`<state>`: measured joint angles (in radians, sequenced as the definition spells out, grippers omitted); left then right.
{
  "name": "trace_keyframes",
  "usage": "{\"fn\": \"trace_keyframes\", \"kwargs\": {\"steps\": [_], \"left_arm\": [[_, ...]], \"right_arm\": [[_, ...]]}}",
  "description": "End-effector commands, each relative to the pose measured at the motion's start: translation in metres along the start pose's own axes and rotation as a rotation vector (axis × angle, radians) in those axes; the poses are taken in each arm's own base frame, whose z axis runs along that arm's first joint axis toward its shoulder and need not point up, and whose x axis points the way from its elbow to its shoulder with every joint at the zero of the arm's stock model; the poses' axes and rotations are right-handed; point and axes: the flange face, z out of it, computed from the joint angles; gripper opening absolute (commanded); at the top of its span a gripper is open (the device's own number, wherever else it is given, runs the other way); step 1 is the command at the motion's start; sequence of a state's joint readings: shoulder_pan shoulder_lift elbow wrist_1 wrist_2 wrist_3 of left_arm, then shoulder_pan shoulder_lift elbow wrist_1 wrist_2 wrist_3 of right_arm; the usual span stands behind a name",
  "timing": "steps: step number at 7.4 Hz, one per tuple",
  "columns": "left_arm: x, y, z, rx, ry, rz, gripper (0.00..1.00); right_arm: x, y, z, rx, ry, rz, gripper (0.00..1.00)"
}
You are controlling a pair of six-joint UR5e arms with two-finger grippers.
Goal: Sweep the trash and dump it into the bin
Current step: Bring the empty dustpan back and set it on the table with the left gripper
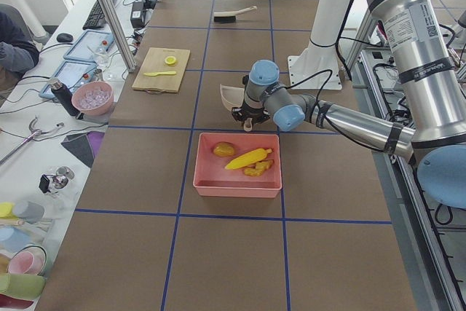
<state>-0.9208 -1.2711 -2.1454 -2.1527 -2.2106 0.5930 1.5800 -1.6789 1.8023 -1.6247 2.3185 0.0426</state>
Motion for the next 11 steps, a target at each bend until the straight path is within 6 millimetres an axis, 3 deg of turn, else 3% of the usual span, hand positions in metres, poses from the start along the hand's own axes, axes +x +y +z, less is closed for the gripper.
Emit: {"fn": "trace_keyframes", "kwargs": {"steps": [1,4,6,9,11], "left_arm": [[-0.034,-0.073,0.078,0.064,0.049,0.013,0.0],[-0.036,-0.134,0.133,0.066,0.113,0.057,0.0],[-0.036,-0.151,0.15,0.063,0.127,-0.013,0.0],[-0.044,-0.158,0.161,0.062,0.127,-0.016,0.0],[-0.045,-0.158,0.163,0.056,0.121,-0.009,0.32]], "right_arm": [[0.003,-0.001,0.004,-0.007,-0.005,0.005,1.0],[0.003,-0.001,0.004,-0.007,-0.005,0.005,1.0],[0.003,-0.001,0.004,-0.007,-0.005,0.005,1.0],[0.002,-0.003,0.003,-0.006,-0.005,0.004,1.0],[0.002,-0.003,0.003,-0.005,-0.005,0.003,1.0]]}}
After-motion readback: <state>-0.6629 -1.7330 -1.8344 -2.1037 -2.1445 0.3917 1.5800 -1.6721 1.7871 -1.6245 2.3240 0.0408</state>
